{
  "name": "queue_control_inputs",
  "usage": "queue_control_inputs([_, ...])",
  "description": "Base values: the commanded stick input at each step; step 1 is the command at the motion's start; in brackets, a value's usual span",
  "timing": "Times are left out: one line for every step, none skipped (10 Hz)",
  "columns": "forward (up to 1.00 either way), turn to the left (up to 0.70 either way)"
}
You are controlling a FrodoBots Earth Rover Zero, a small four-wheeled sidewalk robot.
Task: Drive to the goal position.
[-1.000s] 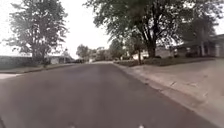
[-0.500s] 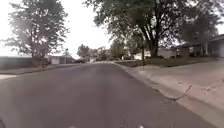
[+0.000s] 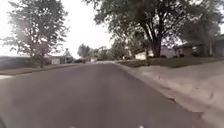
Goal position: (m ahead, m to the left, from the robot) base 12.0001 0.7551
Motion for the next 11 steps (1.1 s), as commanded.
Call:
queue_control_inputs([1.00,-0.01])
queue_control_inputs([1.00,-0.01])
queue_control_inputs([1.00,0.02])
queue_control_inputs([1.00,0.14])
queue_control_inputs([1.00,0.19])
queue_control_inputs([1.00,0.13])
queue_control_inputs([1.00,0.08])
queue_control_inputs([1.00,0.02])
queue_control_inputs([1.00,-0.01])
queue_control_inputs([1.00,-0.01])
queue_control_inputs([1.00,-0.01])
